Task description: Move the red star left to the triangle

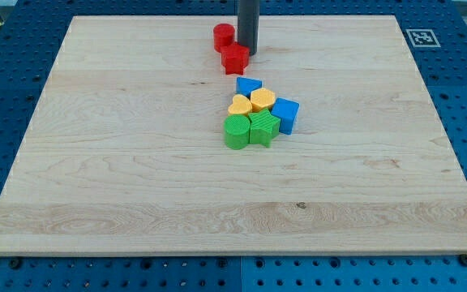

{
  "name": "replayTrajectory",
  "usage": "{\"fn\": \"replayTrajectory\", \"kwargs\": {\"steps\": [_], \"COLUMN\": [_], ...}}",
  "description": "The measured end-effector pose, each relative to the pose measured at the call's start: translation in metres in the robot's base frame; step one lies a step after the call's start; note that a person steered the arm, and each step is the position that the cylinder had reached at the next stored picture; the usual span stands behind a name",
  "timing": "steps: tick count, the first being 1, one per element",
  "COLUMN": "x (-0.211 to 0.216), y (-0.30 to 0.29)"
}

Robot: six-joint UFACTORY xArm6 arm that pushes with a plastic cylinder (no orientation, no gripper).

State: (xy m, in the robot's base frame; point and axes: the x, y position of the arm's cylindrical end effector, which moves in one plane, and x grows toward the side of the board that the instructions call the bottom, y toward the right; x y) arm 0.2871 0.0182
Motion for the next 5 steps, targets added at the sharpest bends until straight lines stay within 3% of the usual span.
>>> {"fn": "replayTrajectory", "kwargs": {"steps": [5], "x": [0.028], "y": [-0.051]}}
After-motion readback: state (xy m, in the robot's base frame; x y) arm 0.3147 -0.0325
